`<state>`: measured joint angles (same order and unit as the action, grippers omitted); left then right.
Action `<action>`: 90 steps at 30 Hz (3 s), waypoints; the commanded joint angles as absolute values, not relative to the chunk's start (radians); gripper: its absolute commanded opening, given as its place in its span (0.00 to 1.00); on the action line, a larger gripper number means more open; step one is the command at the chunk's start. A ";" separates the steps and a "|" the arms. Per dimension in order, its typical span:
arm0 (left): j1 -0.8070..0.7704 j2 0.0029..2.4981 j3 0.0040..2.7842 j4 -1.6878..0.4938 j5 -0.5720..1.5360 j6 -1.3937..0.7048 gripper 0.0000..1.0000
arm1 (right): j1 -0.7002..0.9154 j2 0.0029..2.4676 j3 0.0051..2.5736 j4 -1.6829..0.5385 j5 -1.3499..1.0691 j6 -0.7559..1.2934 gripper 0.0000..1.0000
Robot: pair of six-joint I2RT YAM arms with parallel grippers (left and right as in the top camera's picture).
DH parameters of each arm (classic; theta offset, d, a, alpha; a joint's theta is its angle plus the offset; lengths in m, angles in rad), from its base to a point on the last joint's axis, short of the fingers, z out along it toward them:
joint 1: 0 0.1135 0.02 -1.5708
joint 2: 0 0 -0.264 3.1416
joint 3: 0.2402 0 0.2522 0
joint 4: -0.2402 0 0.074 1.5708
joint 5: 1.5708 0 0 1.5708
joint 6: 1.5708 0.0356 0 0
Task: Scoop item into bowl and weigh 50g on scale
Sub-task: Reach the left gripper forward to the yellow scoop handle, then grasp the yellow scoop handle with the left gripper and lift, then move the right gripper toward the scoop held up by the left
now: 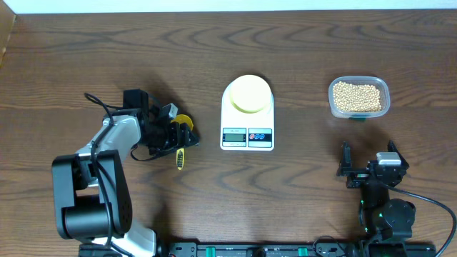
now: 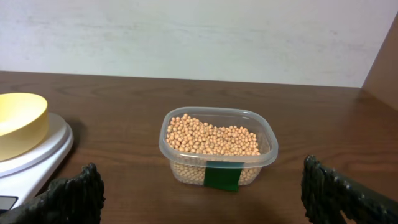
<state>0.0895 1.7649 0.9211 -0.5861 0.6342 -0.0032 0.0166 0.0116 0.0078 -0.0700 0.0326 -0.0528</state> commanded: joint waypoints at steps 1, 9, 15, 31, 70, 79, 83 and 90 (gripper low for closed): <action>0.085 1.833 0.881 -0.589 0.553 0.007 0.64 | 0.020 0.006 0.005 -0.073 0.031 -0.060 0.99; 0.085 1.833 0.881 -0.589 0.531 0.007 0.47 | 0.020 0.006 0.005 -0.073 0.031 -0.060 0.99; 0.086 1.833 0.881 -0.588 0.531 0.007 0.39 | 0.020 0.006 0.005 -0.073 0.031 -0.060 0.99; 0.086 1.833 0.881 -0.589 0.601 -0.015 0.15 | 0.020 0.006 0.006 -0.073 0.031 -0.060 0.99; 0.091 1.197 0.956 -0.207 0.722 -0.548 0.07 | 0.020 0.006 0.005 -0.073 0.031 -0.060 0.99; 0.091 1.196 0.956 0.008 0.722 -0.632 0.07 | 0.021 0.006 0.006 -0.060 -0.047 -0.023 0.99; 0.091 1.196 0.956 0.067 0.721 -0.671 0.07 | 0.020 0.006 0.006 0.064 -0.054 -0.023 0.99; 0.091 1.196 0.956 0.113 0.676 -0.691 0.07 | 0.014 0.007 0.033 0.333 0.006 0.018 0.99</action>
<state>0.0895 1.2068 0.9340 0.0902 0.6968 -0.6720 0.0162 0.0116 0.0074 0.3004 -0.0311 -0.0158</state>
